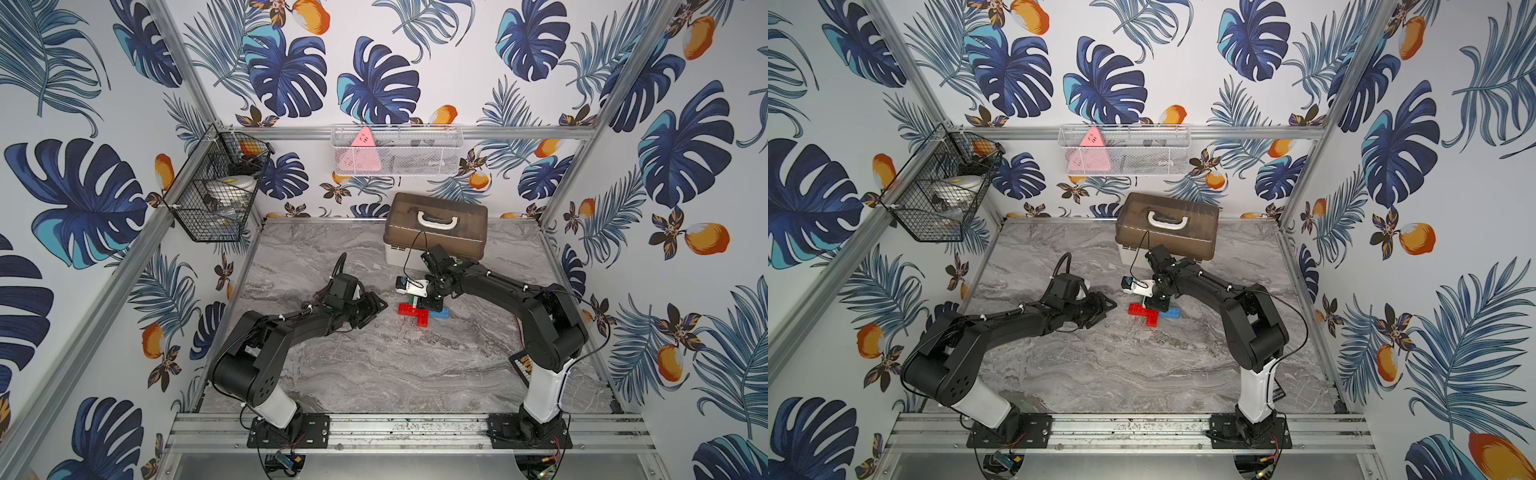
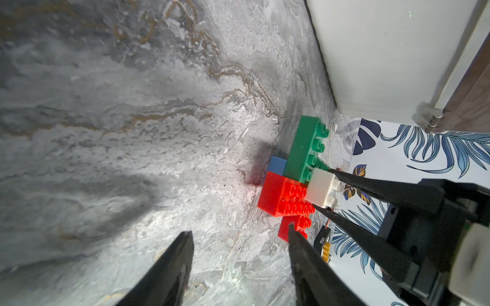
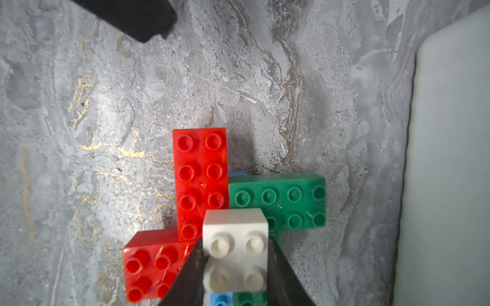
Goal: Assemble a small pinwheel with lego
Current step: Assemble the lego brick with the lego brick.
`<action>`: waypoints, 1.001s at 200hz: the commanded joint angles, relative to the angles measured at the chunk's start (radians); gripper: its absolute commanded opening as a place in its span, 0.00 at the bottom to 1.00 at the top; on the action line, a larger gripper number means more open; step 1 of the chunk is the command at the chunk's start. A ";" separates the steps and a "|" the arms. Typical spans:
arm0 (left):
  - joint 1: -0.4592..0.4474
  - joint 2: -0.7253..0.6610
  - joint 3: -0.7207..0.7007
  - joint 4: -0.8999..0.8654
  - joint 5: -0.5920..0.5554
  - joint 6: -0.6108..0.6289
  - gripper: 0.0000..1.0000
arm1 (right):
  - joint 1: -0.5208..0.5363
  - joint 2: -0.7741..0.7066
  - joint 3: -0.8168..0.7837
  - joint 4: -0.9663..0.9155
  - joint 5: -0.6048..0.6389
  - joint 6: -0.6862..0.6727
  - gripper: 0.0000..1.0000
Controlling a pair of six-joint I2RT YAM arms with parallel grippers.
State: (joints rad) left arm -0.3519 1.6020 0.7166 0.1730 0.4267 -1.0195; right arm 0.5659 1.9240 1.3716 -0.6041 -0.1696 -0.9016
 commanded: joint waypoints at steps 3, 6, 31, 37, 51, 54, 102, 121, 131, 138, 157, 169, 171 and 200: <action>0.002 0.006 -0.003 0.054 0.030 -0.020 0.63 | -0.018 0.040 0.011 -0.178 0.087 -0.014 0.08; 0.003 0.007 -0.005 0.058 0.032 -0.022 0.63 | -0.018 0.041 0.014 -0.183 0.090 -0.012 0.08; 0.001 0.013 -0.016 0.086 0.050 -0.034 0.63 | -0.020 0.063 0.043 -0.228 0.085 -0.002 0.08; 0.002 0.013 -0.018 0.090 0.053 -0.034 0.63 | -0.020 0.072 0.056 -0.245 0.087 0.005 0.08; 0.002 0.009 -0.023 0.094 0.059 -0.033 0.63 | -0.020 0.084 0.073 -0.264 0.092 0.004 0.08; 0.002 0.009 -0.025 0.096 0.060 -0.032 0.63 | -0.020 0.085 0.075 -0.267 0.091 0.004 0.08; 0.003 0.034 -0.029 0.140 0.081 -0.044 0.63 | -0.006 0.083 0.089 -0.274 0.129 -0.001 0.07; 0.004 0.051 -0.027 0.157 0.093 -0.049 0.63 | 0.003 0.098 0.106 -0.291 0.155 0.009 0.07; 0.005 0.057 -0.024 0.161 0.101 -0.052 0.63 | 0.028 0.145 0.104 -0.295 0.154 0.024 0.07; 0.010 0.058 -0.024 0.166 0.110 -0.055 0.63 | 0.035 0.166 0.102 -0.300 0.153 0.039 0.07; 0.031 0.032 -0.034 0.152 0.111 -0.046 0.63 | 0.054 0.194 0.080 -0.287 0.159 0.104 0.05; 0.047 0.000 -0.033 0.104 0.101 -0.019 0.64 | 0.068 0.165 0.050 -0.255 0.160 0.185 0.05; 0.049 -0.006 -0.033 0.095 0.099 -0.014 0.64 | 0.072 0.159 0.043 -0.247 0.161 0.199 0.05; 0.060 -0.075 -0.016 -0.033 0.057 0.040 0.65 | 0.110 0.028 -0.002 -0.223 0.284 0.629 0.05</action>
State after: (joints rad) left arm -0.2974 1.5703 0.6865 0.2424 0.5182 -1.0428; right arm 0.6453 1.9598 1.4235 -0.6952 -0.0082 -0.6659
